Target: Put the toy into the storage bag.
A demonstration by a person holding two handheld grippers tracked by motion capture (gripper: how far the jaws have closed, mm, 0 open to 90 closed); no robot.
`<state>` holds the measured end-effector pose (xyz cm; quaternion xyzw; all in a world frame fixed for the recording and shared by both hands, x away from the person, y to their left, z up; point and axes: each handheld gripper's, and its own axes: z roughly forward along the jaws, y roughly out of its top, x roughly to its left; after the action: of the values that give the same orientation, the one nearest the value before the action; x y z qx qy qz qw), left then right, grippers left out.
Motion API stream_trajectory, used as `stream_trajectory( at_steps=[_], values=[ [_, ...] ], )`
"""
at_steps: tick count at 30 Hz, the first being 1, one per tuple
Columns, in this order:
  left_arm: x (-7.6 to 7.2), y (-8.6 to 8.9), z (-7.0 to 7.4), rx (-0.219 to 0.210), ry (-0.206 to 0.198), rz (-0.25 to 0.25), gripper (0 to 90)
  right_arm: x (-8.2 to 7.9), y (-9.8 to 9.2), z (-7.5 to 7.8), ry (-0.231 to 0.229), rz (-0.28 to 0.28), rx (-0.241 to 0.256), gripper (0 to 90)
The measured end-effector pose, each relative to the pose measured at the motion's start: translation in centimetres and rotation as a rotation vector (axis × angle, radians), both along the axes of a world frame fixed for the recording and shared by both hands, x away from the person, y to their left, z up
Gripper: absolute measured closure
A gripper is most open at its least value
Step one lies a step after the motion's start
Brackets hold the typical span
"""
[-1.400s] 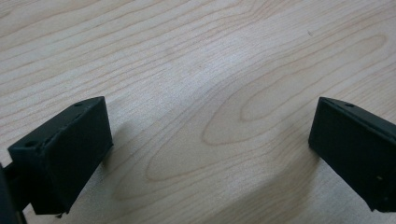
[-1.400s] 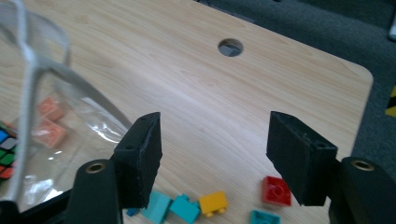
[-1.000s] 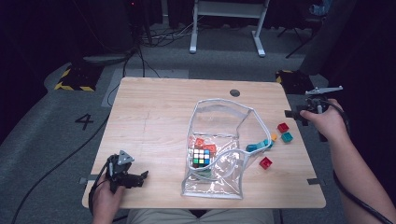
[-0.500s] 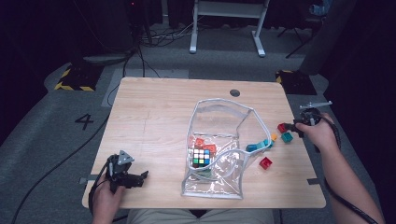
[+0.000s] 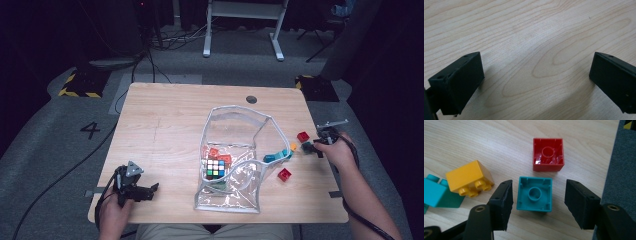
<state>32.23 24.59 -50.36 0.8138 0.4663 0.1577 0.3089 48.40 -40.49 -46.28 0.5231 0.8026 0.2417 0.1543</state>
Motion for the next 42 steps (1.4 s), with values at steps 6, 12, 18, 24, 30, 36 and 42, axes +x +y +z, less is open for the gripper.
stream_trajectory(
  at_steps=[6,12,18,24,30,36,42],
  values=[
    [0.0,0.0,0.0,-0.003,-0.003,0.001,0.0,0.0,0.3,-1.0,0.019,0.021,-0.022,55.8],
    [0.0,0.0,0.0,-0.003,-0.004,0.001,0.0,-0.1,0.6,-0.4,0.003,0.049,-0.029,59.2],
    [0.0,0.0,0.0,-0.002,-0.002,0.001,0.0,-0.5,0.6,1.5,-0.019,0.071,-0.01,59.2],
    [0.0,0.0,0.0,-0.001,-0.005,0.002,0.0,-0.9,0.7,3.5,-0.051,0.091,-0.002,59.2],
    [0.0,0.0,0.0,-0.003,-0.004,0.001,0.0,-1.5,1.0,5.7,-0.086,0.103,0.01,59.2],
    [0.0,0.0,0.0,-0.003,-0.003,0.001,0.0,-2.2,1.8,8.7,-0.129,0.138,0.033,59.2],
    [0.0,0.0,0.0,-0.006,-0.004,0.0,0.0,-3.0,2.8,11.5,-0.146,0.171,0.049,59.2]
  ],
)
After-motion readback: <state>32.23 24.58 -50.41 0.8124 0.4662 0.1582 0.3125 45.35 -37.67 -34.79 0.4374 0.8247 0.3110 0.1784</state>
